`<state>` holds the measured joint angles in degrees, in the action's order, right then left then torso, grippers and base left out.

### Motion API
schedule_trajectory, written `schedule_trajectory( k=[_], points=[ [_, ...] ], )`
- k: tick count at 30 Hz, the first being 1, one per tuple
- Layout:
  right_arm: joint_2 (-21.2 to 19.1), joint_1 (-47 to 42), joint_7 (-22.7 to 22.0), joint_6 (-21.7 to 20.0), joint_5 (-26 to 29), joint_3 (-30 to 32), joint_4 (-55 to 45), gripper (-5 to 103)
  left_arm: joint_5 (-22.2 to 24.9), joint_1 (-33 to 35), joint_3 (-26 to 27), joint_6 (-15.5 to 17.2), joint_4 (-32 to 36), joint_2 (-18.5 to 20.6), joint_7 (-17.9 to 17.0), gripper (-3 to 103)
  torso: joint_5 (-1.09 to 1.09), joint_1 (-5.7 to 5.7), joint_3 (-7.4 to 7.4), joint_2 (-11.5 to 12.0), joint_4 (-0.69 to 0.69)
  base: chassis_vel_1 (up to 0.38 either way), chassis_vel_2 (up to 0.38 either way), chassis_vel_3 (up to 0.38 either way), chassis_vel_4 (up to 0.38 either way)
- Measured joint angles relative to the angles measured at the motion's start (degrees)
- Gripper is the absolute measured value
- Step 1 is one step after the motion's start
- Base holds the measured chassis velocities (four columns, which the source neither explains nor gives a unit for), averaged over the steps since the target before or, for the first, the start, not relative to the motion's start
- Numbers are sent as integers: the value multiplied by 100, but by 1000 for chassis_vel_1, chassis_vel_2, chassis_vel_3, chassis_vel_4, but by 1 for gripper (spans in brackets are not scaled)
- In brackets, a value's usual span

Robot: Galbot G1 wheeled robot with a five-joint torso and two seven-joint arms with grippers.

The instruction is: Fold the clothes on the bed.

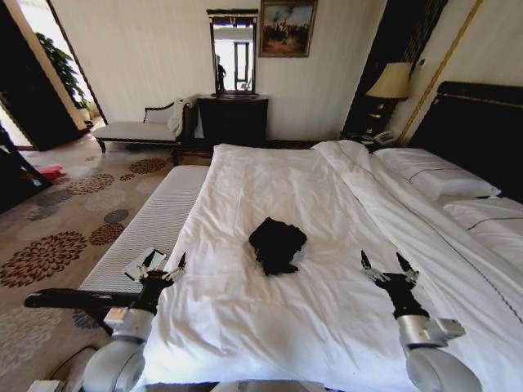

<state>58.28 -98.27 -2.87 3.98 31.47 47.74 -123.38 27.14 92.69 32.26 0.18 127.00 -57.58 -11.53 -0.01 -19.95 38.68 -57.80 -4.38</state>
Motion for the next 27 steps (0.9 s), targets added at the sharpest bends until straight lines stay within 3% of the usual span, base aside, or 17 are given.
schedule_trajectory(
  k=[2, 7, 10, 12, 14, 15, 20, 27],
  points=[
    [-316, 315, -89, -187, 162, -224, 87, 100, 218, -227, -104, 173, -133, 217, -49, 100, 3, -1, 0, 0, 15, 0, 0, 0, 0],
    [-409, 481, -159, -311, 332, -335, 234, 100, 724, -761, -429, 363, -653, 952, -76, 100, 0, -2, 1, 1, 8, 0, 0, 0, 0],
    [-310, 443, -161, -294, 297, -362, 357, 100, 1235, -1492, -925, 446, -1051, 1542, -51, 100, 2, -1, 0, 1, 7, 0, 0, 0, 0],
    [-296, 438, -160, -287, 279, -364, 372, 100, 1300, -1644, -1033, 463, -1111, 1605, -47, 100, 0, -1, 0, 1, 7, 0, 0, 0, 0],
    [-238, 440, -159, -272, 248, -370, 399, 100, 1616, -2530, -1710, 518, -1396, 1832, -10, 100, 3, -1, 0, 1, 5, 0, 0, 0, 0],
    [-238, 440, -159, -272, 248, -370, 399, 100, 1616, -2530, -1710, 518, -1396, 1832, -10, 100, 3, -1, 0, 1, 5, 0, 0, 0, 0],
    [-120, 423, -166, -264, 168, -331, 436, 100, 2081, -4231, -3259, 679, -2158, 1787, 40, 100, 4, -2, 0, 1, 7, 0, 0, 0, 0],
    [22, 371, -157, -245, 101, -251, 524, 100, 2383, -5401, -4497, 787, -2820, 1346, 135, 100, 3, 0, 0, 1, 6, 0, 0, 0, 0]
  ],
)
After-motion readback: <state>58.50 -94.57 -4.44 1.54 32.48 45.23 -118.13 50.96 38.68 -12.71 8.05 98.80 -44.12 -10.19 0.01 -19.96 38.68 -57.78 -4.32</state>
